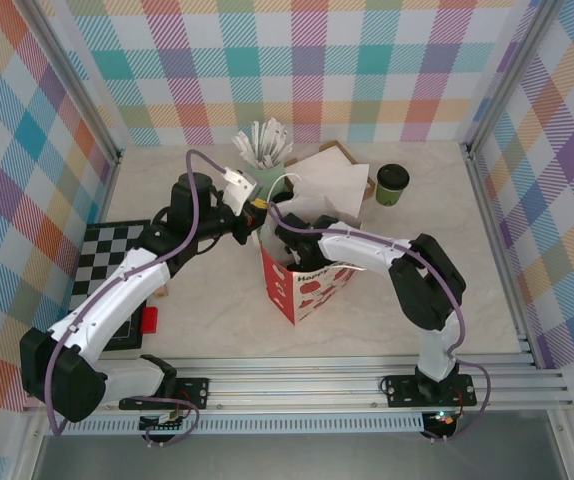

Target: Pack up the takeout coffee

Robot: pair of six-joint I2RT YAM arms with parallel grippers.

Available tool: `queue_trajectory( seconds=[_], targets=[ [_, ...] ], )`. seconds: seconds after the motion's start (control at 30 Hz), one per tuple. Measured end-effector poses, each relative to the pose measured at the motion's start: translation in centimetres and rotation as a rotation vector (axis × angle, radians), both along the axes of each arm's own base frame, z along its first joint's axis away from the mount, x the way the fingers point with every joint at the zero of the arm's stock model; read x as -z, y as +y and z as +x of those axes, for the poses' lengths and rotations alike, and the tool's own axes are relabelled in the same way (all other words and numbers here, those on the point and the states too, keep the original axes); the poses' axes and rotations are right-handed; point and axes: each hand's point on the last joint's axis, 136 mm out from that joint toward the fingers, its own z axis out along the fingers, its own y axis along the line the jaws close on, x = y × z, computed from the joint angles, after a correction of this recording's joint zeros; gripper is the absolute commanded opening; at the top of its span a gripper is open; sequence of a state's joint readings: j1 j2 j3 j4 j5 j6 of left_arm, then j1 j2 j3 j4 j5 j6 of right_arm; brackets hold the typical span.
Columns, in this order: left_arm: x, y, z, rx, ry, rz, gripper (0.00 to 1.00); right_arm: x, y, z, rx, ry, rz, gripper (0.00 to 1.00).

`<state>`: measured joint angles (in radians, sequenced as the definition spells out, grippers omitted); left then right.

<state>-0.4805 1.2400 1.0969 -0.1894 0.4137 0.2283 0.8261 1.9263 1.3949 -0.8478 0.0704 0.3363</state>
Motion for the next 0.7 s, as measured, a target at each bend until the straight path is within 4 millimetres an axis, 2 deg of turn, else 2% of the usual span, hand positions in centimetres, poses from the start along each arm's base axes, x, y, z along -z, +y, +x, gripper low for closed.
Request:
queue_trajectory(
  seconds=[0.17,0.37,0.7],
  targets=[
    [0.0,-0.4,-0.1,0.021,0.011,-0.014,0.0,0.4,0.3,1.1,0.005,-0.065,0.02,0.0],
    [-0.4,-1.0,-0.4,0.061,0.025,-0.039,0.0,-0.1,0.5,2.2,0.007,-0.164,0.066,0.0],
    [-0.6,-1.9,-0.3,0.104,0.043,-0.051,0.0,-2.9,1.7,3.9,-0.042,-0.308,0.167,0.02]
  ],
)
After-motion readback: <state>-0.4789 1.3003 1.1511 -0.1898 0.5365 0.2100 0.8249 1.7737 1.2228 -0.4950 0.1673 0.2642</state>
